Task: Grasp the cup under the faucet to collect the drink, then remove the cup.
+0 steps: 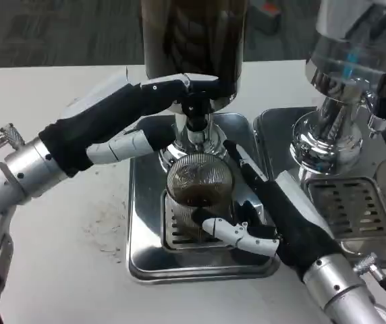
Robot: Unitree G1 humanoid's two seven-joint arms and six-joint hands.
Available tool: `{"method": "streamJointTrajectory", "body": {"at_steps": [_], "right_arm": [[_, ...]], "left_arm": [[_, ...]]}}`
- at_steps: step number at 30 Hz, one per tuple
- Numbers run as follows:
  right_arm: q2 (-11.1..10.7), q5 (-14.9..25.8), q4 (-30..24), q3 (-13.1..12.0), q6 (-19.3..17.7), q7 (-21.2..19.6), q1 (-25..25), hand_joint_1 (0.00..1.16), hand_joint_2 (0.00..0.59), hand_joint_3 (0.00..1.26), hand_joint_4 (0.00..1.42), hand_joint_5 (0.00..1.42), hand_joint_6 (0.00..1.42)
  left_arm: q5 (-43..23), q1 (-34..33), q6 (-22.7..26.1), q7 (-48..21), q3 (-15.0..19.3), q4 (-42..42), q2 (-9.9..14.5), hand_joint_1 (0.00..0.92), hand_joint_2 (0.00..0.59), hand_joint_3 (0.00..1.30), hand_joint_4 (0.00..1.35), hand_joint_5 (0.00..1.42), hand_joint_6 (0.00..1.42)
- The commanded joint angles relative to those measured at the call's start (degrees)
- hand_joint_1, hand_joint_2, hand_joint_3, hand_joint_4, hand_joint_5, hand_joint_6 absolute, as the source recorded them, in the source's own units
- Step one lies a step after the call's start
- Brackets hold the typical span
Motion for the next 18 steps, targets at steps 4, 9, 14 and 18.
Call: {"method": "streamJointTrajectory", "body": {"at_steps": [4,9,14,18], "right_arm": [[0.1,0.84,0.35,0.02,-1.31,0.19,-0.32,0.55,0.213,0.0,0.0,0.0,0.03],[0.02,0.92,0.3,0.1,-1.24,0.2,-0.32,0.55,0.213,0.0,0.0,0.0,0.03],[-0.06,1.21,0.65,0.21,-1.58,0.35,-0.56,0.54,0.21,0.0,0.0,0.0,0.03],[-0.02,1.47,0.96,0.15,-1.91,0.3,-0.65,0.54,0.208,0.0,0.0,0.0,0.03]], "left_arm": [[-0.04,0.66,3.11,-1.99,0.86,2.07,-0.04,0.0,0.103,0.26,0.2,0.18,0.25],[-0.64,0.79,3.91,-2.07,1.87,2.5,-0.11,0.0,0.103,0.26,0.2,0.18,0.25],[-0.96,1.29,4.56,-2.26,3.2,3.06,-0.08,0.0,0.103,0.27,0.21,0.19,0.25],[-1.2,1.8,4.97,-2.24,4.24,3.56,0.17,0.0,0.104,0.27,0.22,0.19,0.27]]}}
